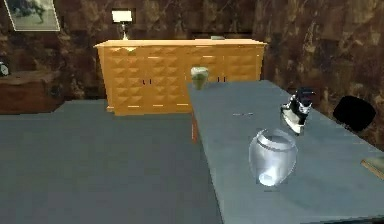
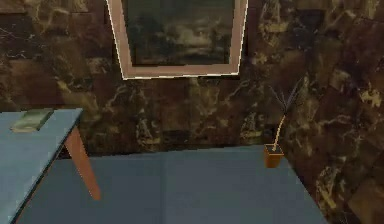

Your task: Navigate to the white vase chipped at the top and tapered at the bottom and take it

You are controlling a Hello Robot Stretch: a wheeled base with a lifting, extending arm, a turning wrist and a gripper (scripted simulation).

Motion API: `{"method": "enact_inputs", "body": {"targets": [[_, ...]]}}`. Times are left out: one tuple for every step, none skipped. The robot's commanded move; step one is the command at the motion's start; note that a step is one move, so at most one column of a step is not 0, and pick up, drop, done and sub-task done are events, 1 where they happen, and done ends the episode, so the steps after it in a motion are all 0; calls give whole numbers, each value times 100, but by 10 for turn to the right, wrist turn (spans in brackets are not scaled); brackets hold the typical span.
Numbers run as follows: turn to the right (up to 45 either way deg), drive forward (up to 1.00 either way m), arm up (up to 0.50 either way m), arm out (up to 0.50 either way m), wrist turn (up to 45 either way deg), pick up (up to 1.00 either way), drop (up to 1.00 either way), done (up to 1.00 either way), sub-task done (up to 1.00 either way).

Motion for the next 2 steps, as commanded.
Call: {"method": "enact_inputs", "body": {"targets": [[-150,0,0,0,0,0,0,0,0],[0,100,0,0,0,0,0,0,0]]}}
